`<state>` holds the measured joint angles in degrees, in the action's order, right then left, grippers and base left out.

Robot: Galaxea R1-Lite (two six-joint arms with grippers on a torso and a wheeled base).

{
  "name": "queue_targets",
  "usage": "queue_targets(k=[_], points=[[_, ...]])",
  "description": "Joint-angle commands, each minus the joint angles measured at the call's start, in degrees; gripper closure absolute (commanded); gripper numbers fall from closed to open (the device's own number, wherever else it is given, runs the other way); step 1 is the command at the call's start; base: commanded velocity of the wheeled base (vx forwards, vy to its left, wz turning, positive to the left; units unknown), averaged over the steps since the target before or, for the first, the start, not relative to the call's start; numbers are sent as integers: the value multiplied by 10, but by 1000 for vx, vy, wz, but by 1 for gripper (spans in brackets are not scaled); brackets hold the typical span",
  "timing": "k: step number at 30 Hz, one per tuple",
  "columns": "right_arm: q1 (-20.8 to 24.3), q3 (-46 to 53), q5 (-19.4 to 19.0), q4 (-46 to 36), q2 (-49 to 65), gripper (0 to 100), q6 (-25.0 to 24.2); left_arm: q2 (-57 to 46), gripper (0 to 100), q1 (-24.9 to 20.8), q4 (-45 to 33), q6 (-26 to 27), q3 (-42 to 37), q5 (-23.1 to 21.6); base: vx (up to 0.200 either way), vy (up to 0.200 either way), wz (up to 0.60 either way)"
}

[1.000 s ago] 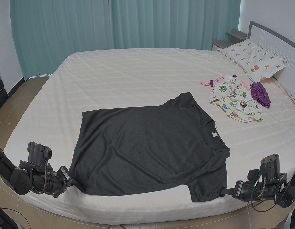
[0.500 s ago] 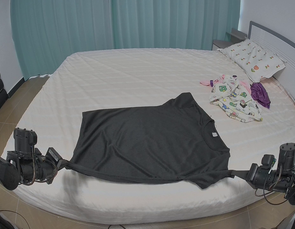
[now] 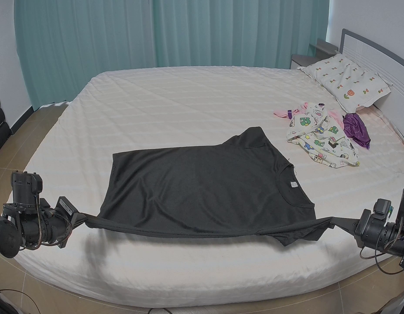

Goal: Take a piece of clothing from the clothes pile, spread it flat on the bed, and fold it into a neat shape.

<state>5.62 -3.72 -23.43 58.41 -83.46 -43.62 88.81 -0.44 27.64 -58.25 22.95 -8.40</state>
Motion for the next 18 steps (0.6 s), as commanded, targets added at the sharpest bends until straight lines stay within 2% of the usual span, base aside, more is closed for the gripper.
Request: queue_targets(k=[1, 4, 8, 18], points=[[-3, 1, -4, 0, 27, 100, 0, -25, 100, 1, -27, 13, 3, 0, 0, 0, 0], [-3, 3, -18, -7, 33, 100, 3, -29, 100, 0, -63, 37, 8, -2, 0, 0, 0], [-3, 6, -22, -14, 34, 100, 6, -28, 100, 0, -74, 39, 11, -7, 0, 0, 0], [-3, 1, -27, -96, 70, 100, 58, -35, 100, 2, -140, 99, 12, -16, 0, 0, 0]])
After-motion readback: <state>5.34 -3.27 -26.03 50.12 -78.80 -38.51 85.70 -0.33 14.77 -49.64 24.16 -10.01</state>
